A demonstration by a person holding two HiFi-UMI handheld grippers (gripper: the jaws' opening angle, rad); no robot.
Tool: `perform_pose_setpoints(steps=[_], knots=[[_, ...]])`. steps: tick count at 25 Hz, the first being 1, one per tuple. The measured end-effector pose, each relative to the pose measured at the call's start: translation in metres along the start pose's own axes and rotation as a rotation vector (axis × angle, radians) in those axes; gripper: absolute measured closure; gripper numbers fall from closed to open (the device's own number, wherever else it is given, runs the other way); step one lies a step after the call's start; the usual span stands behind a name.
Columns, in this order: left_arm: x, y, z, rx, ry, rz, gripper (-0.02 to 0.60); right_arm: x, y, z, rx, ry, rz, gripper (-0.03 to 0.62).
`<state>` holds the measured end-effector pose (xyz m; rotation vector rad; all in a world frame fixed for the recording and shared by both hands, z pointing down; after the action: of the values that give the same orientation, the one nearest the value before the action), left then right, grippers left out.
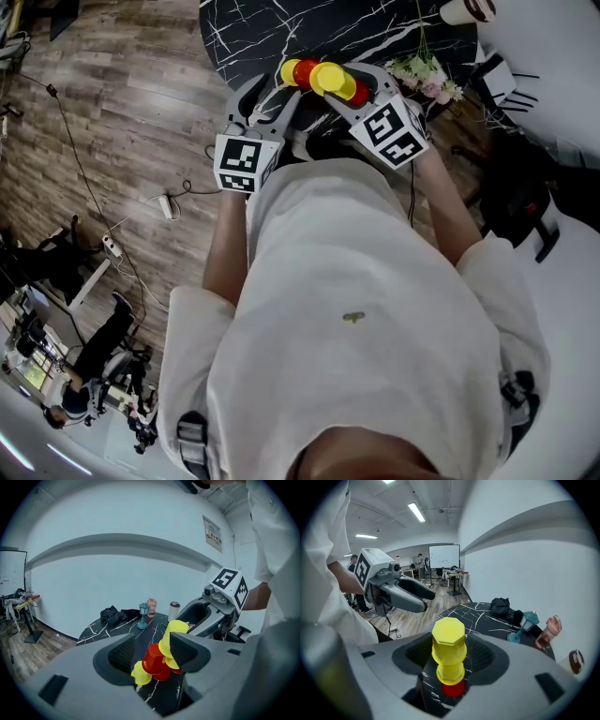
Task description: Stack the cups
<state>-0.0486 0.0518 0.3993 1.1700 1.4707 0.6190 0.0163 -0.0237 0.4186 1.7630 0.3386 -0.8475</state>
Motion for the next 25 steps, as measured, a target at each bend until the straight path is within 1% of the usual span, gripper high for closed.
perform_pose_setpoints(steps=[6, 9, 12, 18, 25], knots=[[-0.001, -0.002, -0.001, -0.007, 0.011, 0.0, 0.348, 0.004, -0.004, 0.0, -0.01, 0.005, 0.017, 0.315], [-0.002, -0.004, 0.001, -0.007, 0.023, 0.004, 0.348, 0.009, -0.007, 0.002, -0.035, 0.017, 0.043, 0.315], [-0.004, -0.005, 0.003, -0.013, 0.056, 0.001, 0.348, 0.014, -0.01, 0.006, -0.069, 0.048, 0.05, 0.315], [-0.006, -0.007, 0.005, -0.052, 0.159, -0.023, 0.35, 0.028, -0.019, 0.007, -0.153, 0.14, 0.07, 0.318], [0.002, -0.012, -0.001, -0.118, 0.278, -0.05, 0.348, 0.047, -0.023, -0.001, -0.305, 0.316, 0.086, 0.341]])
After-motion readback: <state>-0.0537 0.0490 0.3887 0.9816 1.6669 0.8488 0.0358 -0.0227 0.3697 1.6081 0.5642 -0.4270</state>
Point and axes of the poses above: the fingertips, and each gripper's own axes: x backward along the fingers, z to its right, y out of its underside, the point moved 2 cm from there along x, backward along the fingers, and after that the axes turned 9 degrees about x, right-handed, at the moved point
